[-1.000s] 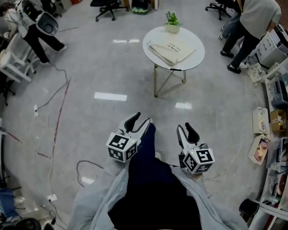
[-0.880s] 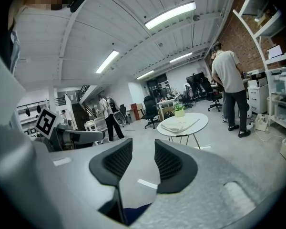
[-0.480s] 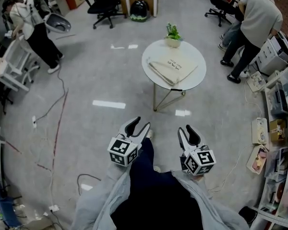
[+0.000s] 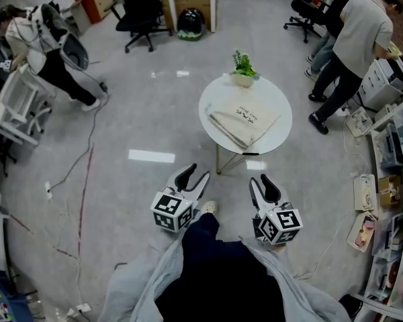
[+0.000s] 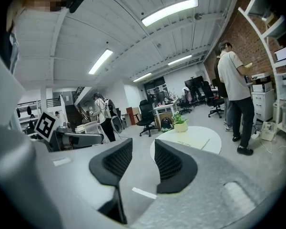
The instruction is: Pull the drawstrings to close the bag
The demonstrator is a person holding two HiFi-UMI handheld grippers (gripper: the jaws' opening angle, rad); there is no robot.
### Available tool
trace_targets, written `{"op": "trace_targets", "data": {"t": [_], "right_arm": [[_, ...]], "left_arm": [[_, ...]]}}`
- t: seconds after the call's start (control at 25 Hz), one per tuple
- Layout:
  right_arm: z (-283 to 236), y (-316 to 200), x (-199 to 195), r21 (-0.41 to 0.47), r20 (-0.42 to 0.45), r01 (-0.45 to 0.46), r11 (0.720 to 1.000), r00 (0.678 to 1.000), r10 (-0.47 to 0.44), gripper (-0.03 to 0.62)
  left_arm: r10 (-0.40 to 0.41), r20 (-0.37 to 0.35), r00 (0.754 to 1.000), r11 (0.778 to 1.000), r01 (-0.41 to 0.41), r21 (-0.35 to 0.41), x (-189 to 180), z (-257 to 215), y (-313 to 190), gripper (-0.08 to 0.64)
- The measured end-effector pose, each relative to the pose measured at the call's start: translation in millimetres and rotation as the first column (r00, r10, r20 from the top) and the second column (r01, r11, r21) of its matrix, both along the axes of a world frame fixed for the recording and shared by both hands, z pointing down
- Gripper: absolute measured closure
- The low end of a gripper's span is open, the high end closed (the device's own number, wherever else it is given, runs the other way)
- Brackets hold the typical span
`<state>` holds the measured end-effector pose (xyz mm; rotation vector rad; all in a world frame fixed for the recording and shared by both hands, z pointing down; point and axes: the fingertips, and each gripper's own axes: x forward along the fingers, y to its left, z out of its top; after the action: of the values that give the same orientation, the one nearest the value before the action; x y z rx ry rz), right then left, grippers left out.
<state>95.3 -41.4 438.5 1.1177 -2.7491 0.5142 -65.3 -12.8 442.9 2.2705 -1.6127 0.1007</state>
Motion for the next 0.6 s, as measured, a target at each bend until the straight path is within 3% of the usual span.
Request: {"op": "trace_targets", "data": {"t": [0.36, 0.6], "right_arm": [[12.1, -56.3, -52.6, -0.026, -0.011, -0.024, 0.999, 1.000, 0.024, 0.449], [30.1, -64.8, -55.0, -0.061, -0.039, -0.108, 0.992, 0.994, 0.106, 0.450]], "left_arm": [[0.086, 0.025, 0.996, 0.996, -0.085, -0.040, -45.8, 10.8, -58.8, 0.376], [0.176, 0.039, 0.984, 0.982, -0.173, -0.077, -54.7, 28.9, -80.8, 0.376]]}}
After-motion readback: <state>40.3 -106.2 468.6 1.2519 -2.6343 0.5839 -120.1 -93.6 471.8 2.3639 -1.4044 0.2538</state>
